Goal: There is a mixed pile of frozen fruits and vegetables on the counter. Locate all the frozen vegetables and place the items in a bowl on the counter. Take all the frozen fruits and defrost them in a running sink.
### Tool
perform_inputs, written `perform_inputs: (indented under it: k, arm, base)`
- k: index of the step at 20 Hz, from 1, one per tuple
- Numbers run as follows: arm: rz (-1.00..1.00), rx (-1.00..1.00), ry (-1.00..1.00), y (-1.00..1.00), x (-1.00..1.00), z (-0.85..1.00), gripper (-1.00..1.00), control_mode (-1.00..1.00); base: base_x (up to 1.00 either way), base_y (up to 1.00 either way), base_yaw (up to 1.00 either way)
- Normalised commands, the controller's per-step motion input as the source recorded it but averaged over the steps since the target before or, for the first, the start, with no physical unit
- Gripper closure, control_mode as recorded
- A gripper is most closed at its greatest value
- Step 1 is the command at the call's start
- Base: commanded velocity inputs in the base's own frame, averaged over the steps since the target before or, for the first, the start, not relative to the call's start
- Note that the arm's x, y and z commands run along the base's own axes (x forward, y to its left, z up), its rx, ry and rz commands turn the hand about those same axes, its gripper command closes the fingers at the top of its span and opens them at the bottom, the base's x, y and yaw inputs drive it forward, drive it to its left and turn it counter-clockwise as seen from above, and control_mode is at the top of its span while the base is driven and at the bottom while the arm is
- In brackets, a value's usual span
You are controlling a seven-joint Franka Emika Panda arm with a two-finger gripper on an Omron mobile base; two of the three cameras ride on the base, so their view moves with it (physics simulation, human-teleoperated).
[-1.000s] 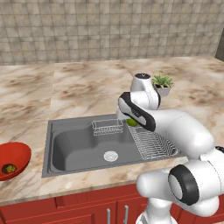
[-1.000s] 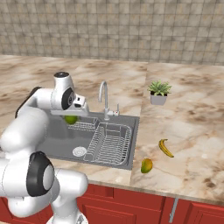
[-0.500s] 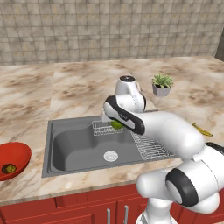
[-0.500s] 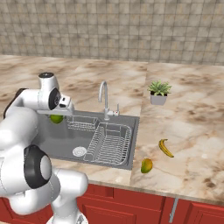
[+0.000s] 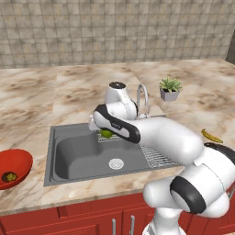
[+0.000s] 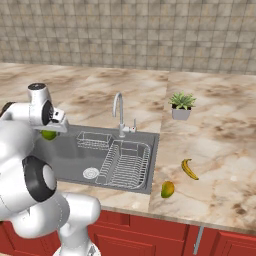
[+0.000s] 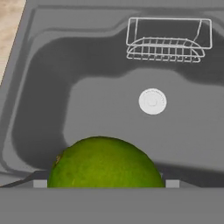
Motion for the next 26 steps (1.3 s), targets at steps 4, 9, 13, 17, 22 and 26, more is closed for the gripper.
perform_inputs:
  k: [4,9,13,17,22,26]
  arm:
    - [0.0,0.04,-0.01,0.65,0.0,0.0,1.0,-1.0]
    - [0.0,0.03,-0.01,0.64,0.0,0.0,1.0,-1.0]
    - [0.0,0.01,0.0,0.64,0.0,0.0,1.0,-1.0]
    - [0.0,0.02,-0.01,0.66,0.0,0.0,1.0,-1.0]
    - [0.0,0.02,-0.03,0.65,0.0,0.0,1.0,-1.0]
    - [0.0,0.02,-0.03,0.61,0.0,0.0,1.0,-1.0]
  base:
    - [0.0,0.0,0.0]
    - [0.0,0.0,0.0]
    - [0.0,0.0,0.0]
    - [0.0,0.0,0.0]
    - [0.0,0.0,0.0]
    - [0.0,0.0,0.0]
